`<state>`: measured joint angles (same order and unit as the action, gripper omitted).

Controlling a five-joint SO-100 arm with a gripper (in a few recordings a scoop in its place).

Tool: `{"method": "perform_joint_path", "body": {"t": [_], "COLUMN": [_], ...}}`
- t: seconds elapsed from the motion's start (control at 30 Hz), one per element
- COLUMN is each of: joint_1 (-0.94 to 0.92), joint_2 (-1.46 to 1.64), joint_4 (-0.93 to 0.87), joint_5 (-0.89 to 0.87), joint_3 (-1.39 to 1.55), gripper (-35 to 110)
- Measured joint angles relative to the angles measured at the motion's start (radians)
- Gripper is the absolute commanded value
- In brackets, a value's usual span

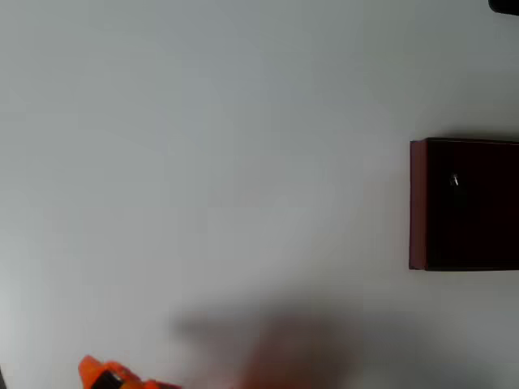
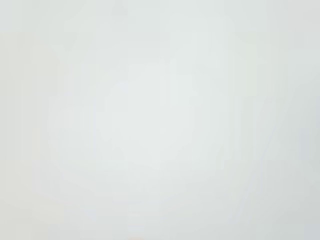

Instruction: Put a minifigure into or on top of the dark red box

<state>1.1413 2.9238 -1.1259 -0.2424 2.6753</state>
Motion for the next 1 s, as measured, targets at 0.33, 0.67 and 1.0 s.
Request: {"method": "perform_joint_path", "body": {"t": [0.33, 0.67, 1.0], "joint_1": [0.224, 0.225, 0.225], "joint_2": [0.399, 0.469, 0.472], "joint_4": [-0.044, -0.043, -0.046], "joint_5": [0.071, 0.106, 0.104], "joint_3": [0.321, 0.385, 0.385], "gripper": [0, 0, 0]}}
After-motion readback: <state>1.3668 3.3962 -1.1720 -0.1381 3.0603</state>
